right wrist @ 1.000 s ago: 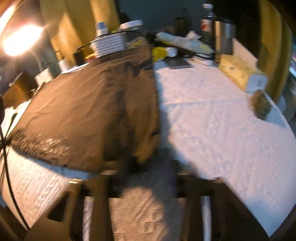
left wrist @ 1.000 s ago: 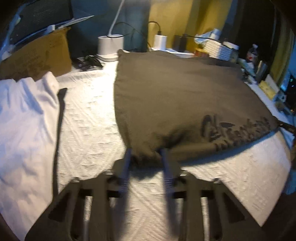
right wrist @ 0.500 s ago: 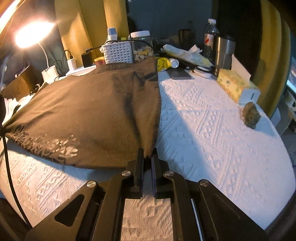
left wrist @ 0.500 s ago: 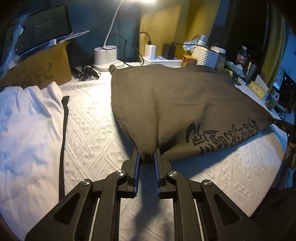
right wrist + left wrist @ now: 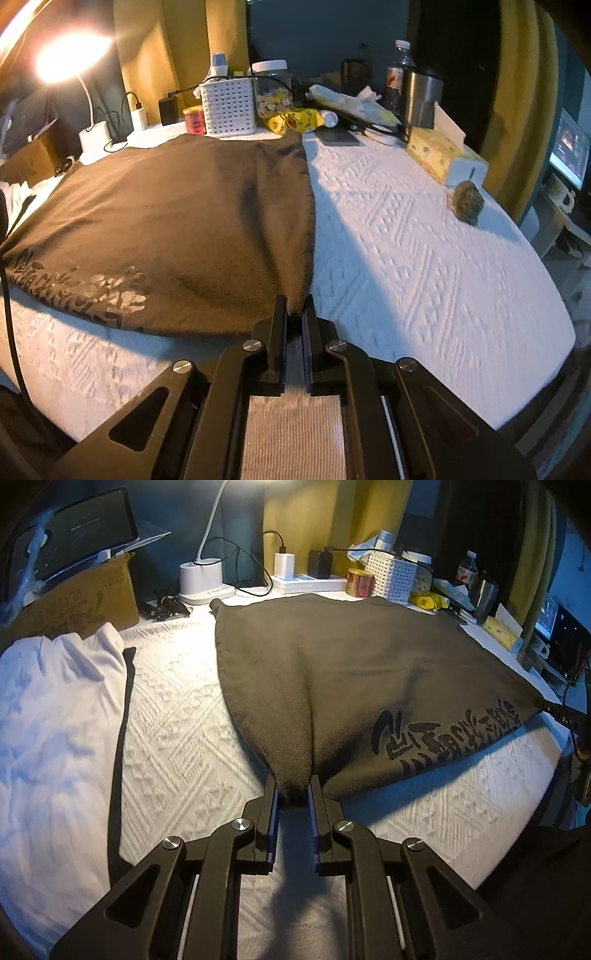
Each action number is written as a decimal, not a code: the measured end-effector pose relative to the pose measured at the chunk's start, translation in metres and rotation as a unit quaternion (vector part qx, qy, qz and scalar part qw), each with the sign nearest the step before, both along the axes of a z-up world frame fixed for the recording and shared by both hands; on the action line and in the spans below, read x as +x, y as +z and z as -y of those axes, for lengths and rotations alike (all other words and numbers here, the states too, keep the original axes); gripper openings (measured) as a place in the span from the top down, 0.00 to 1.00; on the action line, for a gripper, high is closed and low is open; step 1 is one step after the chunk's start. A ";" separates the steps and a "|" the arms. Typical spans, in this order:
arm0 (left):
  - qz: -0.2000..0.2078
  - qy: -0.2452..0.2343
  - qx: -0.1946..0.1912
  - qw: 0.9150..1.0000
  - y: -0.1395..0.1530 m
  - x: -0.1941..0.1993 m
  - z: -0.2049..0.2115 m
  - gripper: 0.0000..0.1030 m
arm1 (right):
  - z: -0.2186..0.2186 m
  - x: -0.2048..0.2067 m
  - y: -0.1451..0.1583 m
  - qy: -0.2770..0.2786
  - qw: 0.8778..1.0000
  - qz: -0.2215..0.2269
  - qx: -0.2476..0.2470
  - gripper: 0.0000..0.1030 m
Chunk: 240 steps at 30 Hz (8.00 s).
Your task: Fold small clothes
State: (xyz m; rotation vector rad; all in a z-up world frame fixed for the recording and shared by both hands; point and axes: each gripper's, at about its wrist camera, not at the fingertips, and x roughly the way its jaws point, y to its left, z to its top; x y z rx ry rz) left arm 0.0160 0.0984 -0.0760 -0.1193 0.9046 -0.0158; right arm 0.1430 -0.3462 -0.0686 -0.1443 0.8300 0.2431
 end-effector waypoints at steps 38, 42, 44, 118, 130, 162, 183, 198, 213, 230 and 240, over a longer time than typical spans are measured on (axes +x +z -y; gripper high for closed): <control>-0.030 0.045 -0.021 0.998 0.005 0.025 -0.028 0.38 | 0.014 0.003 0.010 -0.052 0.999 -0.013 0.008 0.82; -0.023 0.047 -0.012 0.999 0.007 0.045 -0.035 0.38 | 0.010 0.022 0.011 -0.051 0.999 -0.016 0.012 0.82; -0.024 0.045 -0.004 0.999 0.004 0.056 -0.038 0.38 | 0.008 0.033 0.011 -0.048 0.999 -0.018 0.013 0.82; -0.004 0.073 0.048 0.996 0.007 0.214 -0.072 0.34 | -0.029 0.251 -0.016 -0.003 0.999 -0.030 -0.018 0.96; 0.013 0.047 0.012 0.999 0.019 0.182 -0.038 0.34 | -0.017 0.219 0.000 -0.011 1.000 -0.024 -0.007 0.63; 0.015 -0.043 -0.059 0.997 0.009 0.103 0.048 0.34 | -0.022 0.088 0.007 0.012 0.999 -0.038 -0.024 0.54; 0.020 -0.069 -0.073 0.995 0.008 0.065 0.086 0.27 | -0.012 0.005 -0.005 -0.013 0.998 -0.056 0.010 0.41; 0.050 -0.075 -0.074 0.993 0.027 0.066 0.099 0.23 | 0.011 -0.046 -0.009 -0.051 0.995 -0.071 0.039 0.41; 0.043 -0.037 -0.064 0.996 0.027 0.080 0.070 0.23 | -0.014 -0.015 -0.013 -0.062 0.988 -0.073 0.121 0.18; 0.022 -0.009 -0.073 0.997 0.014 0.105 0.034 0.23 | -0.047 0.059 -0.020 -0.043 0.979 -0.071 0.186 0.20; 0.012 -0.001 -0.081 0.997 0.005 0.120 0.015 0.23 | -0.061 0.106 -0.024 -0.024 0.977 -0.088 0.191 0.46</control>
